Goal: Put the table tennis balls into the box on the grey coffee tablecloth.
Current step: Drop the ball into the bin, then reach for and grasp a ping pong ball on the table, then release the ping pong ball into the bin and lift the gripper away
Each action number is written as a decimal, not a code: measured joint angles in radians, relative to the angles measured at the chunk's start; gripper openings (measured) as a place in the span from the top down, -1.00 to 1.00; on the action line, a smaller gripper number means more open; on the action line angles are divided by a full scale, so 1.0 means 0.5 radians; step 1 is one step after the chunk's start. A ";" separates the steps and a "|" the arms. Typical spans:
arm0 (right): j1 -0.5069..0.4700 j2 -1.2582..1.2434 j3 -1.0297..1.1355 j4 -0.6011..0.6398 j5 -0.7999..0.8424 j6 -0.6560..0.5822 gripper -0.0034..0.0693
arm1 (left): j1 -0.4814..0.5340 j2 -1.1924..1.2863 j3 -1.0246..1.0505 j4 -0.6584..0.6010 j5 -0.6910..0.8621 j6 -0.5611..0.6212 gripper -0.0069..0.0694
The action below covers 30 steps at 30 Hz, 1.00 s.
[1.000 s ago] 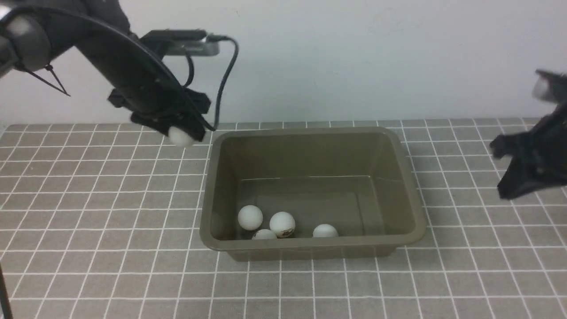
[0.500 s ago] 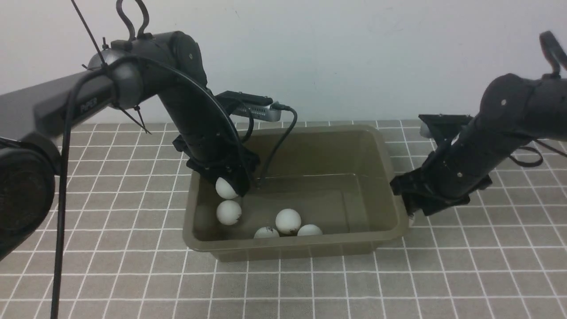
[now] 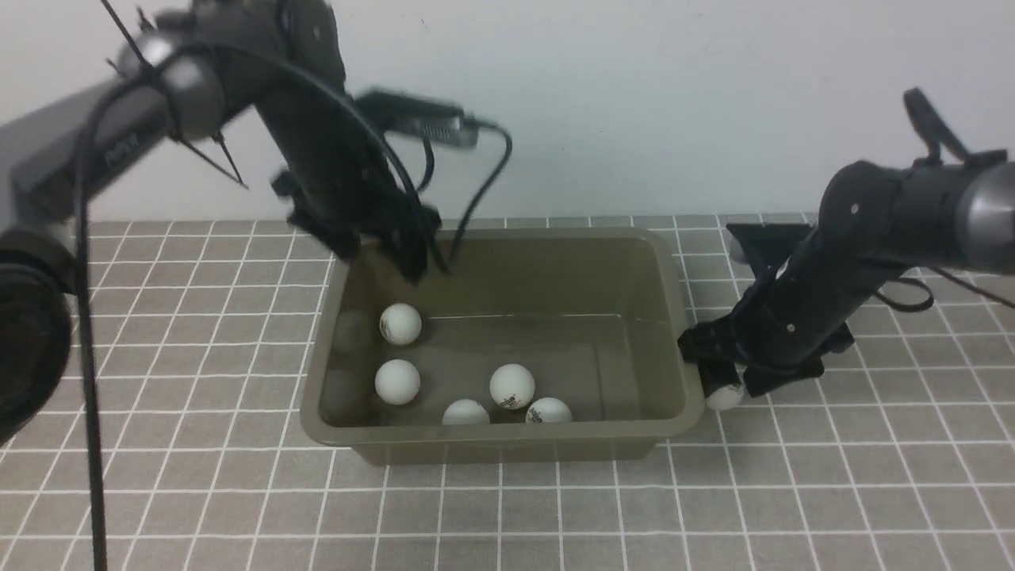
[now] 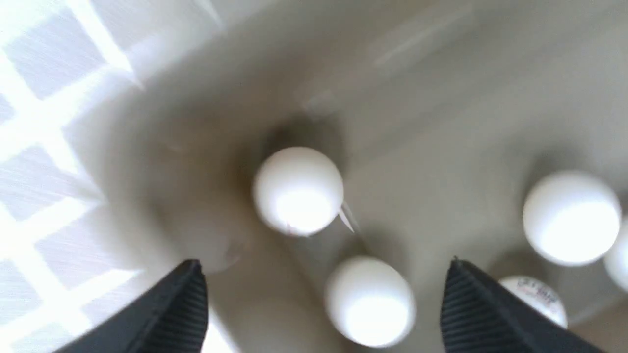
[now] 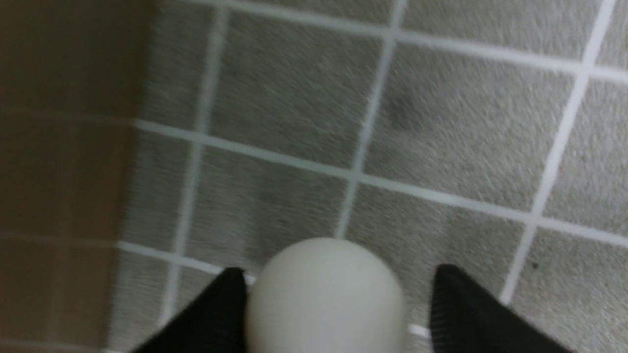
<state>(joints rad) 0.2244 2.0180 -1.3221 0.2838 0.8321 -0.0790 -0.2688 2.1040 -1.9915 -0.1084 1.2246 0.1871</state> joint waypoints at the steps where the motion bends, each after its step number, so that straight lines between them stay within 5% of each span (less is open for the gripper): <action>1: 0.000 -0.002 -0.002 -0.031 0.018 0.014 -0.07 | 0.003 -0.046 -0.050 0.038 0.000 -0.013 -0.50; 5: -0.008 -0.095 -0.109 -0.209 0.224 0.109 -0.09 | 0.011 -0.349 -0.099 0.217 0.013 -0.080 0.41; 8: -0.012 -0.276 -0.258 -0.286 0.389 0.295 -0.09 | 0.075 -0.606 -0.032 0.261 0.017 -0.173 0.75; 11: 0.020 -0.400 -0.375 -0.239 0.416 0.354 -0.09 | 0.147 -0.805 0.128 0.289 0.024 -0.218 0.82; 18: 0.346 -0.368 -0.590 -0.053 0.153 0.063 -0.10 | 0.219 -1.271 0.919 0.233 -0.046 -0.252 0.83; 25: 0.388 -0.293 -0.858 -0.196 0.457 0.029 -0.64 | 0.219 -1.608 1.530 0.094 -0.330 -0.248 0.83; 27: 0.388 -0.320 -0.931 -0.283 0.569 0.041 -0.62 | 0.219 -1.643 1.553 0.089 -0.329 -0.246 0.83; 29: 0.388 -0.494 -1.057 -0.476 0.765 0.092 -0.28 | 0.219 -1.717 1.565 0.087 -0.329 -0.246 0.83; 30: 0.388 -0.512 -1.057 -0.490 0.765 0.096 -0.28 | 0.221 -1.723 1.565 0.087 -0.329 -0.246 0.83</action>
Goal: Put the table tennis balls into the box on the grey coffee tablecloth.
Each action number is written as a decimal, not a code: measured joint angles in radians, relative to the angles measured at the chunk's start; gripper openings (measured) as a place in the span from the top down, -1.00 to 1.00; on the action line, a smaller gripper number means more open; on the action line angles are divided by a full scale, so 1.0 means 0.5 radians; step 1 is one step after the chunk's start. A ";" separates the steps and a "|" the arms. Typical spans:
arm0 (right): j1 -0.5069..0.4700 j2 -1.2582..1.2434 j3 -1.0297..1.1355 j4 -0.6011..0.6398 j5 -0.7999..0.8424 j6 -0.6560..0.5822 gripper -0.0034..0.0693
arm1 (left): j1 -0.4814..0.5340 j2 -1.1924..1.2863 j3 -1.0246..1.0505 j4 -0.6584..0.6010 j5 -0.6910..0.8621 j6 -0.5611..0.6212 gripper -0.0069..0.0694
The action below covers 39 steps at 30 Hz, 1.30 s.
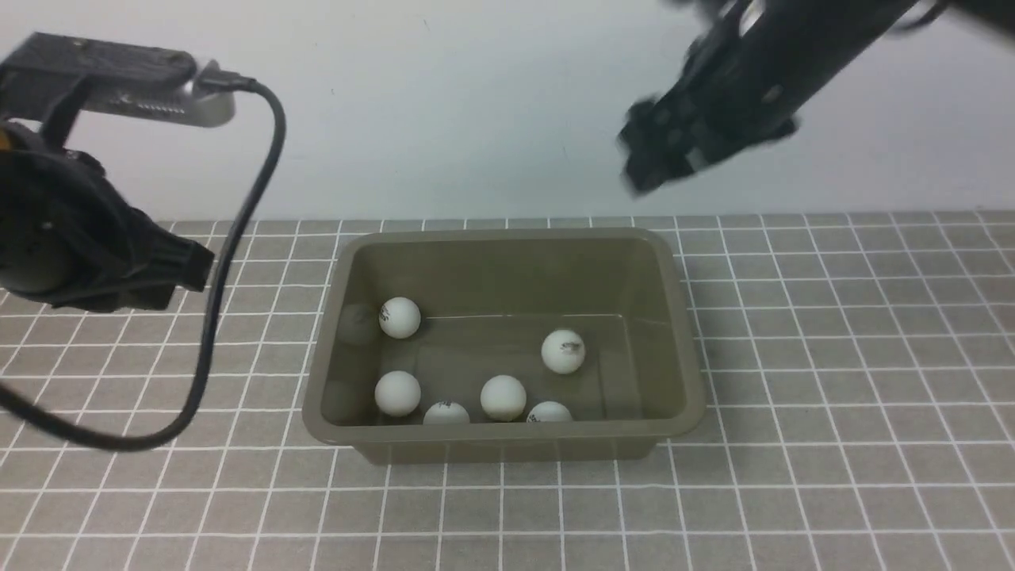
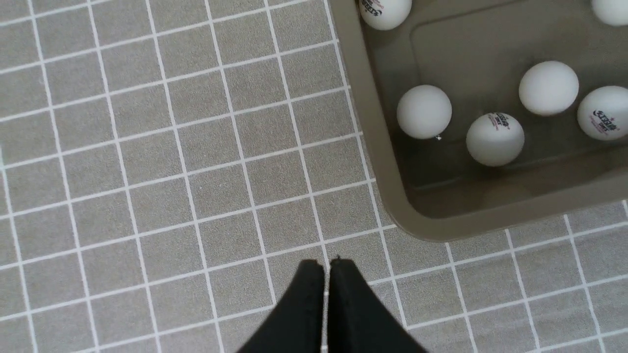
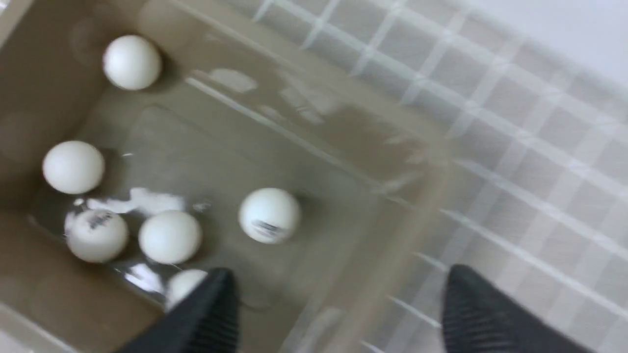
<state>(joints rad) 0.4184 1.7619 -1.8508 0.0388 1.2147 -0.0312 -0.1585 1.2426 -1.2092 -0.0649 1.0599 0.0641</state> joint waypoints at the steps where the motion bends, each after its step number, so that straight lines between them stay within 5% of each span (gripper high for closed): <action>1: 0.000 -0.150 -0.020 -0.078 0.035 0.025 0.01 | -0.001 -0.035 0.000 0.000 -0.002 0.003 0.83; 3: -0.002 -0.444 0.007 -0.203 0.054 0.100 0.57 | -0.001 -0.100 0.000 -0.005 -0.013 0.004 0.83; 7: -0.002 -1.016 0.283 -0.302 0.003 0.276 0.89 | -0.001 -0.175 0.000 -0.015 -0.081 0.011 0.83; 10: -0.002 -1.504 0.686 -0.324 -0.232 0.395 0.94 | -0.001 -0.205 0.008 -0.058 -0.135 0.014 0.83; 15: -0.002 -2.346 1.709 -0.457 -1.089 0.559 0.94 | -0.001 -0.212 0.024 -0.198 -0.204 0.103 0.83; 18: -0.002 -2.938 2.363 -0.678 -1.509 0.862 0.94 | -0.001 -0.216 0.029 -0.364 -0.214 0.202 0.83; 28: -0.002 -3.554 2.846 -1.543 -1.680 1.864 0.94 | -0.001 -0.501 0.191 -0.452 -0.401 0.228 0.83; 39: -0.002 -3.554 2.859 -1.844 -1.643 1.981 0.94 | -0.001 -1.482 0.880 -0.473 -0.704 0.191 0.83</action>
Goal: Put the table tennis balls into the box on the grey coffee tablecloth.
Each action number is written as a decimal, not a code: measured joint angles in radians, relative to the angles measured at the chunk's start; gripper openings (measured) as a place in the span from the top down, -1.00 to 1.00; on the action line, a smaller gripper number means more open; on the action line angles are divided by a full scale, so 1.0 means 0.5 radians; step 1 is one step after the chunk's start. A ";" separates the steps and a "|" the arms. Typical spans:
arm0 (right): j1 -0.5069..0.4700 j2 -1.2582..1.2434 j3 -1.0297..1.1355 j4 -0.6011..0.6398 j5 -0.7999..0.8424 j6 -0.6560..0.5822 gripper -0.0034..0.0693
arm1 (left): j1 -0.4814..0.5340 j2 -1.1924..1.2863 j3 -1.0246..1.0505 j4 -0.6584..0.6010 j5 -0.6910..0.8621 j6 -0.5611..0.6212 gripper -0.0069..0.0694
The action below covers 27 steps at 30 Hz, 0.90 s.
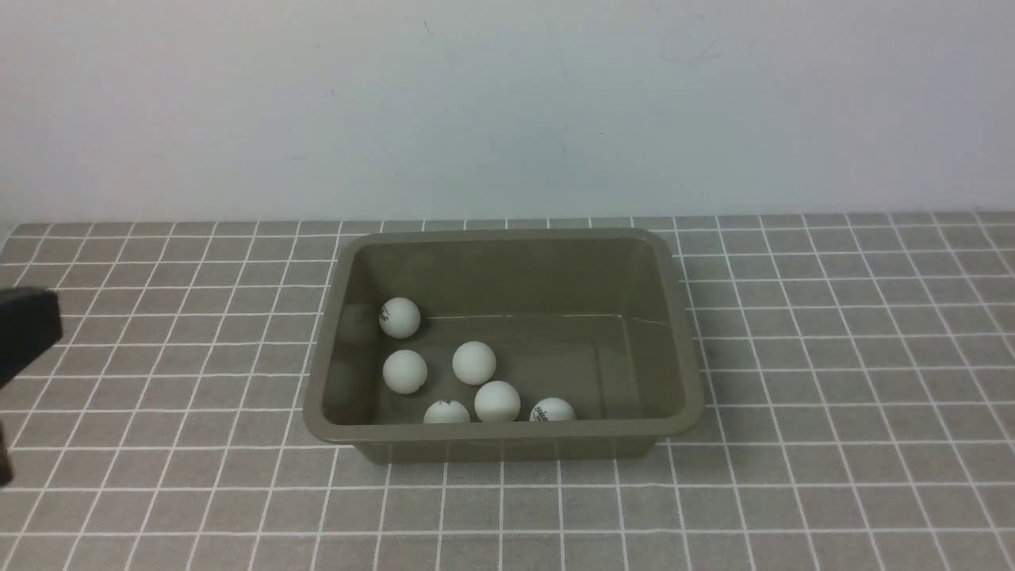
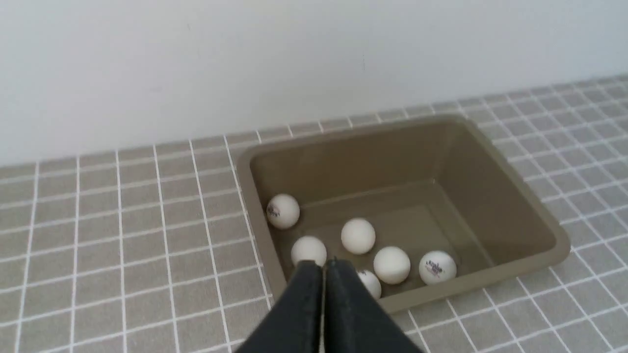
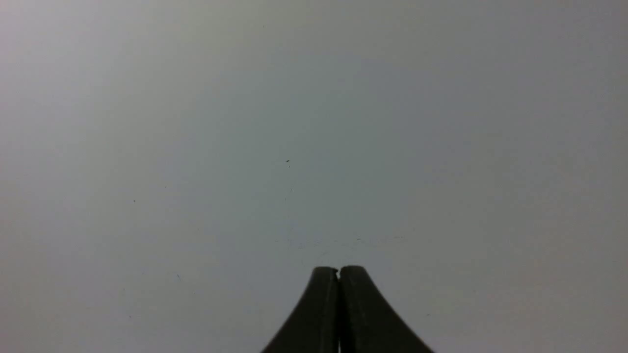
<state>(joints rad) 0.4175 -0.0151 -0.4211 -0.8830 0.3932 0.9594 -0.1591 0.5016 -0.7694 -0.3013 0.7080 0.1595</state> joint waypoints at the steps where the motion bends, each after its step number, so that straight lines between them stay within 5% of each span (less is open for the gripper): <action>1: 0.000 0.000 0.000 -0.003 0.000 0.000 0.94 | 0.000 -0.084 0.046 0.000 -0.017 0.000 0.83; 21: 0.000 0.000 0.000 -0.015 0.000 0.001 0.93 | 0.000 -0.606 0.231 0.056 -0.026 0.035 0.83; 27: 0.000 0.000 0.000 -0.015 -0.005 0.001 0.93 | 0.063 -0.663 0.691 0.303 -0.403 0.000 0.83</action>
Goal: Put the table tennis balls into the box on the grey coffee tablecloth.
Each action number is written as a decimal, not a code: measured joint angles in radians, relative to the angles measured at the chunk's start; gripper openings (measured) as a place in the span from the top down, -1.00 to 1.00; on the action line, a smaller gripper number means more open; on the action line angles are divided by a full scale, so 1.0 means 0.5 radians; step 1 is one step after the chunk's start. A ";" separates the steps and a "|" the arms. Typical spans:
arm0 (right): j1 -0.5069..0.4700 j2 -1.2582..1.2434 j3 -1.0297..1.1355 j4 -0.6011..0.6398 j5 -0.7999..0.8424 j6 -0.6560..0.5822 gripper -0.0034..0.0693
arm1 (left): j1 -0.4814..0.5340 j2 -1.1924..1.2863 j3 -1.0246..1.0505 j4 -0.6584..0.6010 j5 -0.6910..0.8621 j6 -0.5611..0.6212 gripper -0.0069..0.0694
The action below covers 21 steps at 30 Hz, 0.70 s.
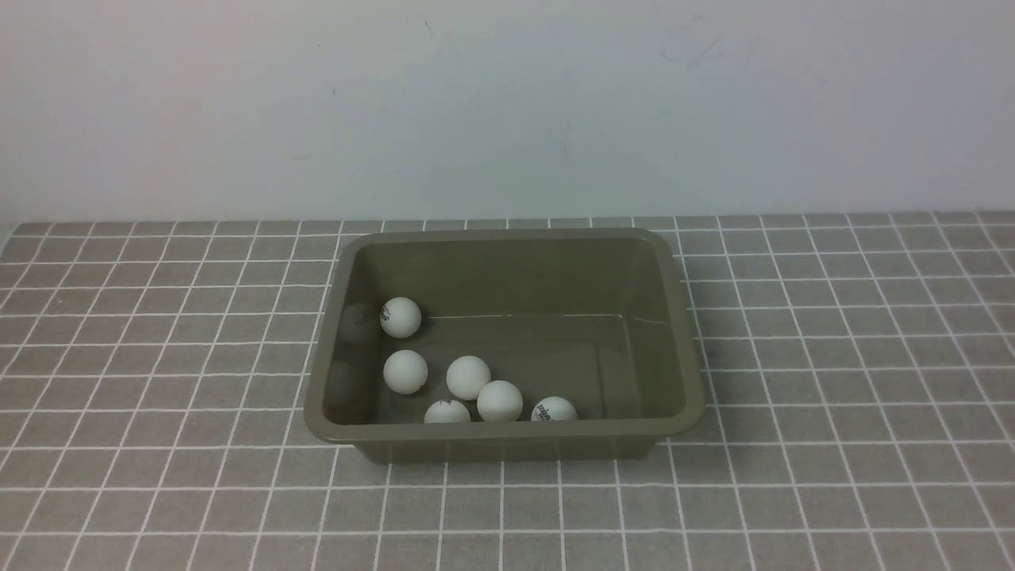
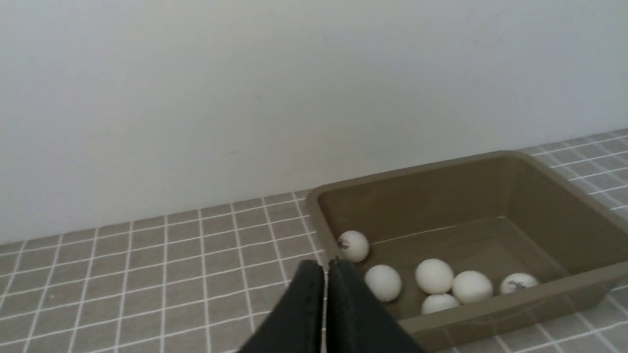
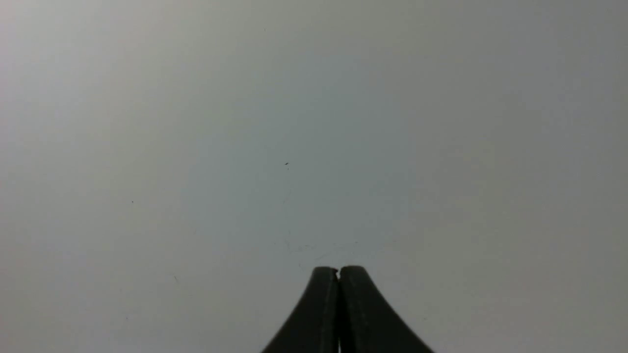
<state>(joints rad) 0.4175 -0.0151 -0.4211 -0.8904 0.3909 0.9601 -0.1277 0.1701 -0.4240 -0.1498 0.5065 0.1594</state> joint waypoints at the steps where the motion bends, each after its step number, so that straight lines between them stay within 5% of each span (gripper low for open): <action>1: 0.000 0.000 0.000 0.000 0.000 0.000 0.93 | 0.024 -0.029 0.110 0.032 -0.079 -0.009 0.83; 9: 0.000 0.000 0.000 -0.002 0.000 0.000 0.93 | 0.100 -0.253 0.804 0.141 -0.522 -0.054 0.83; 21: 0.000 0.000 0.000 -0.002 -0.002 0.000 0.93 | 0.100 -0.362 0.903 0.187 -0.280 -0.052 0.83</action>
<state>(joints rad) 0.4175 -0.0151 -0.4211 -0.8911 0.3901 0.9601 -0.0779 -0.0109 0.0272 -0.0565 0.3664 0.1334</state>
